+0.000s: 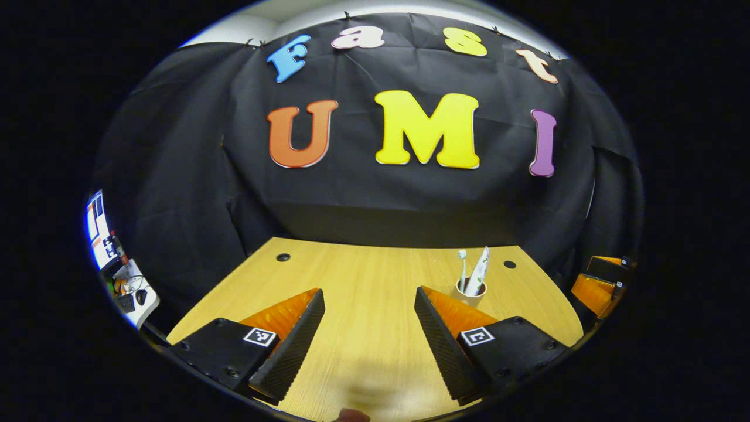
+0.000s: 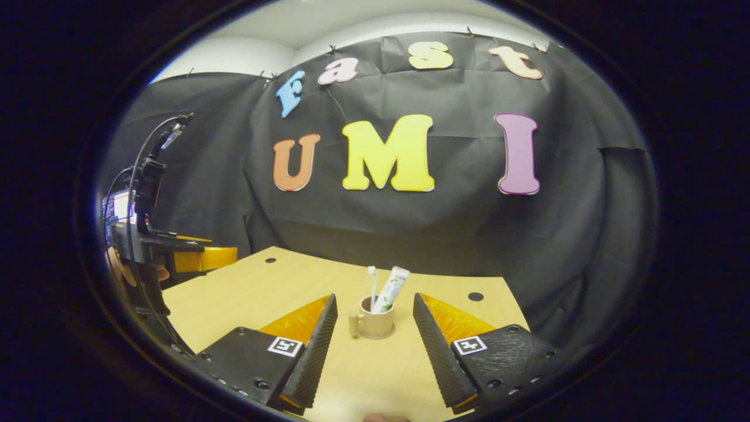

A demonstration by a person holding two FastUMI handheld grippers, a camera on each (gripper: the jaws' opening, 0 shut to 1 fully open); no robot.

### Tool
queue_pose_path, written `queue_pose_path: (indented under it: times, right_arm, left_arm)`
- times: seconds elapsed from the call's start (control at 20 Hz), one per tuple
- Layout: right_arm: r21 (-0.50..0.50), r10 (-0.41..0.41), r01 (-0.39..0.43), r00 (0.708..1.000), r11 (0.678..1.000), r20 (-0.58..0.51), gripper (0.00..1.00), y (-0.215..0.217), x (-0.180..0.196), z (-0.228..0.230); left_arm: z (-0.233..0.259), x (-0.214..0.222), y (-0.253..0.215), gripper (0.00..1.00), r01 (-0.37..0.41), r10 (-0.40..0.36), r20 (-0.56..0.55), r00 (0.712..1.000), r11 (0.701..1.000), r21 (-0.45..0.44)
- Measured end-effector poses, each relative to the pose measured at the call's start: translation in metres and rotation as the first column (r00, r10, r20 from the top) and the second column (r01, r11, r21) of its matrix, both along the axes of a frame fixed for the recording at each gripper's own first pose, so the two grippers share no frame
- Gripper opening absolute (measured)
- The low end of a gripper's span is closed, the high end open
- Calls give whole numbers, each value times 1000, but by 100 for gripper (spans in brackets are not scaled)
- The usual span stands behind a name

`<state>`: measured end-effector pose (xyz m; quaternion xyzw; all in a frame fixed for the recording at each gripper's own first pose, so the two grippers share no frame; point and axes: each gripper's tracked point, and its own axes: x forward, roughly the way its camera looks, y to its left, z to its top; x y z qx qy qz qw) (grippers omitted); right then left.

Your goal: Put the toothbrush and toothpaste on the desktop into the cup, then pick up the cup and place it on the coaster on the desktop.

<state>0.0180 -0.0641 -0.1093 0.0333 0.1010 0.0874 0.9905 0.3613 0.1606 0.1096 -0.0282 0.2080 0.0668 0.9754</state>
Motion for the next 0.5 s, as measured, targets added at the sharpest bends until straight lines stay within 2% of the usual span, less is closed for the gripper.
queue_pose_path:
  times: [0.1,0.25,0.5]
  right_arm:
    - [10,25,-26,999,1000,32,75,15,-1,7]
    - [3,46,-46,996,999,81,78,35,-2,19]
    - [1,19,-20,996,1000,84,79,59,1,26]
  left_arm:
    - [-9,-4,-2,98,-25,25,15,1000,1000,-7]
    - [-5,-9,5,98,-44,44,83,996,999,-5]
    - [13,-8,19,98,0,0,140,990,1000,0]
